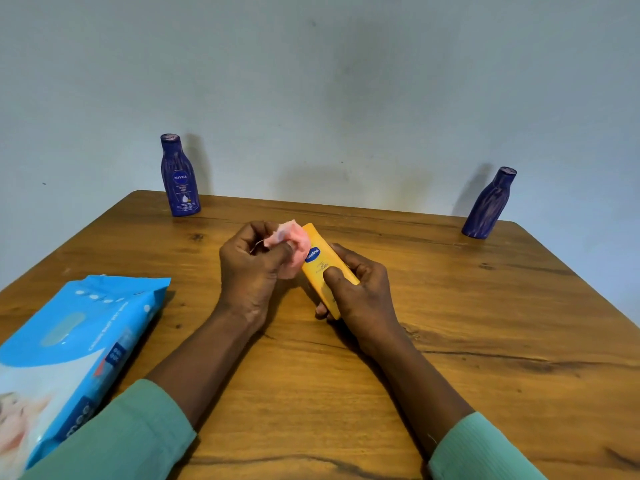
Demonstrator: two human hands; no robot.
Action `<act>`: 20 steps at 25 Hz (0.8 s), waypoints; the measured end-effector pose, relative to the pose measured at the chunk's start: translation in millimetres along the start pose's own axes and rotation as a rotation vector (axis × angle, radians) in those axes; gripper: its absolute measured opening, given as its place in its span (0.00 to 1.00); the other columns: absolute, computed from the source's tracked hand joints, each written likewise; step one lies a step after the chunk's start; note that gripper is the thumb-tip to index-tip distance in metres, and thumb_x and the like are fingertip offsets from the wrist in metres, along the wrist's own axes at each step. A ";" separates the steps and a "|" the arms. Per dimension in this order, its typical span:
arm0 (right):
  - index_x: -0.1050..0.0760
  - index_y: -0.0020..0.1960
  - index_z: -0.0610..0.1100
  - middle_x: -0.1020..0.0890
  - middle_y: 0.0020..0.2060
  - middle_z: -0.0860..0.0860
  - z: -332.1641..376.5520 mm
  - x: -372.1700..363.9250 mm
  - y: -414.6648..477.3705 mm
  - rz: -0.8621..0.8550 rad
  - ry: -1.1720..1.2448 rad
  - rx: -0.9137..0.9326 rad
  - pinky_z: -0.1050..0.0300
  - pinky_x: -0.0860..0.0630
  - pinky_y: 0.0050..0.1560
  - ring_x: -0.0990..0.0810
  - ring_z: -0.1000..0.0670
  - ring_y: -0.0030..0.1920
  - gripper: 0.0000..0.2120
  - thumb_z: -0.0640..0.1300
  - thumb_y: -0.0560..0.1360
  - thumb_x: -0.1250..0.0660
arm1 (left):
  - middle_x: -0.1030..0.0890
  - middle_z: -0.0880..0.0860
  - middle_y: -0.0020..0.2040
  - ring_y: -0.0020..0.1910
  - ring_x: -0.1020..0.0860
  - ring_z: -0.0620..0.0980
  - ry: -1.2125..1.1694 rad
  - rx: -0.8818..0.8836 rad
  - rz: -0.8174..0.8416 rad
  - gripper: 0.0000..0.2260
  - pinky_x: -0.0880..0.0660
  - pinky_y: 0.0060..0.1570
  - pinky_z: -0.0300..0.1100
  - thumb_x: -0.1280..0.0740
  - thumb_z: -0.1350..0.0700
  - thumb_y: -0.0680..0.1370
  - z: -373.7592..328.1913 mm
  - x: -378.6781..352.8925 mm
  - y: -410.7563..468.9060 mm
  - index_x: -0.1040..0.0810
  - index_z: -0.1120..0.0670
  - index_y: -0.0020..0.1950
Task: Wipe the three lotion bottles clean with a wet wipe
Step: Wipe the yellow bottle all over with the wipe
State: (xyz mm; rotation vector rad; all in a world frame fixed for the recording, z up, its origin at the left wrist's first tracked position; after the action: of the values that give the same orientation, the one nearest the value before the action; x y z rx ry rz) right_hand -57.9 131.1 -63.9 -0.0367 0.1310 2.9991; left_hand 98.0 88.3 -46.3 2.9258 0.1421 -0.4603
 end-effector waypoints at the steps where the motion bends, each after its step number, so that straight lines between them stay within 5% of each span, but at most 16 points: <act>1: 0.24 0.74 0.48 0.16 0.56 0.55 -0.4 -0.9 1.6 0.010 -0.025 0.000 0.47 0.17 0.35 0.16 0.43 0.32 0.21 0.42 0.81 0.31 | 0.16 0.55 0.49 0.51 0.15 0.51 -0.090 0.014 -0.019 0.07 0.15 0.43 0.46 0.29 0.69 0.76 -3.0 -0.2 3.7 0.20 0.58 0.49; 4: 0.25 0.75 0.51 0.21 0.57 0.62 -3.0 3.9 1.7 0.023 -0.113 -0.020 0.48 0.14 0.39 0.14 0.46 0.35 0.23 0.44 0.81 0.30 | 0.18 0.51 0.40 0.44 0.17 0.46 -0.341 0.055 0.045 0.12 0.18 0.38 0.38 0.36 0.73 0.79 -5.0 -5.8 8.3 0.24 0.57 0.43; 7: 0.24 0.74 0.51 0.19 0.56 0.61 -0.2 5.9 1.7 0.010 -0.096 0.006 0.44 0.15 0.39 0.15 0.45 0.32 0.22 0.43 0.81 0.31 | 0.18 0.49 0.47 0.50 0.19 0.44 0.412 -0.328 0.104 0.09 0.19 0.41 0.35 0.31 0.68 0.78 -8.5 -2.1 3.4 0.18 0.54 0.46; 10: 0.20 0.67 0.53 0.13 0.48 0.43 1.9 3.2 2.0 -0.015 0.063 -0.002 0.48 0.19 0.33 0.19 0.42 0.31 0.15 0.41 0.82 0.32 | 0.22 0.46 0.61 0.59 0.23 0.39 0.885 -0.571 0.347 0.13 0.22 0.46 0.30 0.25 0.59 0.77 0.5 1.5 -3.6 0.15 0.49 0.61; 12: 0.21 0.69 0.50 0.13 0.41 0.38 2.1 4.6 0.5 -0.016 0.160 -0.035 0.51 0.21 0.30 0.20 0.42 0.29 0.16 0.41 0.83 0.33 | 0.23 0.46 0.62 0.59 0.22 0.38 0.833 -0.628 0.419 0.15 0.23 0.48 0.28 0.26 0.57 0.78 3.7 -1.2 -6.8 0.16 0.49 0.64; 17: 0.26 0.72 0.48 0.12 0.40 0.37 6.4 12.1 -2.3 0.032 0.196 -0.094 0.55 0.23 0.28 0.20 0.45 0.27 0.18 0.41 0.83 0.33 | 0.19 0.49 0.52 0.50 0.22 0.37 0.717 -0.453 0.014 0.14 0.24 0.41 0.27 0.27 0.56 0.79 -0.2 5.1 7.6 0.17 0.50 0.64; 20: 0.26 0.73 0.48 0.13 0.40 0.37 2.9 14.5 0.3 -0.027 0.214 -0.079 0.54 0.23 0.29 0.20 0.45 0.27 0.18 0.42 0.83 0.34 | 0.18 0.46 0.50 0.49 0.21 0.37 0.713 -0.446 0.043 0.15 0.24 0.39 0.27 0.28 0.56 0.80 3.8 -6.4 -16.0 0.18 0.50 0.66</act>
State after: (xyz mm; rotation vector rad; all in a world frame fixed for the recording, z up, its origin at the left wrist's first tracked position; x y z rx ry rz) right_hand -72.4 133.1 -61.4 -0.3644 0.0336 2.9635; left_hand 88.8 102.9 -50.4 2.5006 0.2330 0.5661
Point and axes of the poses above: each hand's wrist, its own y-axis towards the middle knuckle, its own x-axis out of the back of the hand, z = x × y, the point moved 2 cm from there along y, towards the middle knuckle
